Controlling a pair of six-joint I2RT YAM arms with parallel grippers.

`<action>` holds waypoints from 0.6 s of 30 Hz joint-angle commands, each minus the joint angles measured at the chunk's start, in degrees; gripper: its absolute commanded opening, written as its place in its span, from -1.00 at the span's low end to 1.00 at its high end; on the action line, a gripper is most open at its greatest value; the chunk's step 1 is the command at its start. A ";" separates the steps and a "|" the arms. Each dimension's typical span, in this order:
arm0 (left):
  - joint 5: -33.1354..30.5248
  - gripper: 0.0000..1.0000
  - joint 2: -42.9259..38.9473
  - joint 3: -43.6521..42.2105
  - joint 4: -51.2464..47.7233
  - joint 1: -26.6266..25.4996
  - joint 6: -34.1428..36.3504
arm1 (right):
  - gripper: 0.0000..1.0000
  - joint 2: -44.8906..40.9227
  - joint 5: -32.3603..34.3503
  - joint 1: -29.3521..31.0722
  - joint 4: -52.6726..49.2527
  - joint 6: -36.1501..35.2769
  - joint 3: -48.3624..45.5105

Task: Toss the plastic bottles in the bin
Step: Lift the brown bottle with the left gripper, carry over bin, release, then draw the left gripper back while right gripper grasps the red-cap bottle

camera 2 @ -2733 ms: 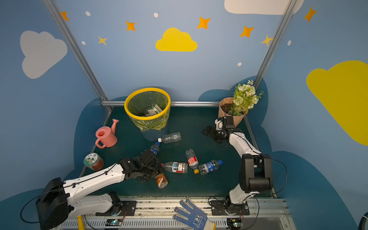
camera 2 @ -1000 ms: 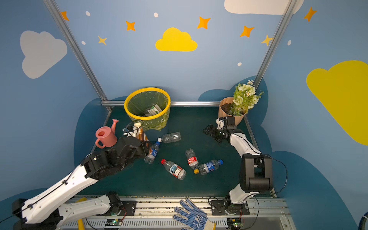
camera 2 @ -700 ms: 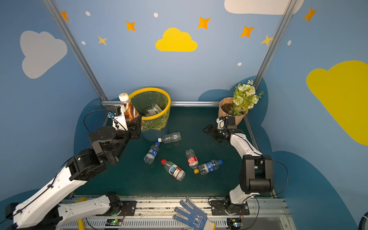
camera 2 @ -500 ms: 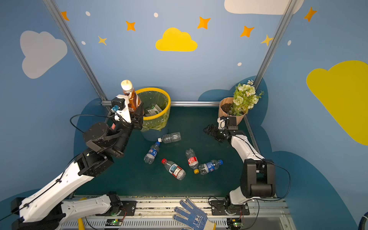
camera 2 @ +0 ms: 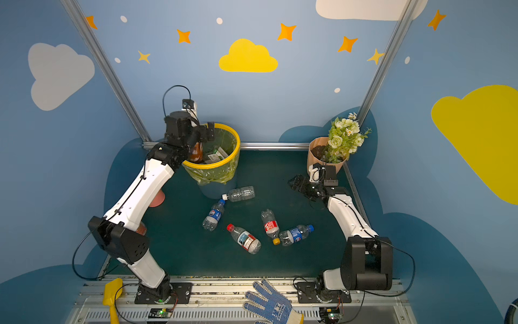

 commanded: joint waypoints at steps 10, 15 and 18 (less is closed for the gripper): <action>1.81 1.00 -26.16 -20.15 12.29 -4.18 -0.26 | 0.90 0.77 -1.06 0.33 0.22 -0.11 0.25; -1.89 1.00 -31.60 -28.46 11.43 -4.12 -3.22 | 0.88 2.29 -1.76 4.09 -3.68 -6.75 4.37; -3.60 1.00 -34.48 -34.03 10.18 -3.51 -6.77 | 0.82 3.74 -1.32 7.86 -7.37 -10.65 7.78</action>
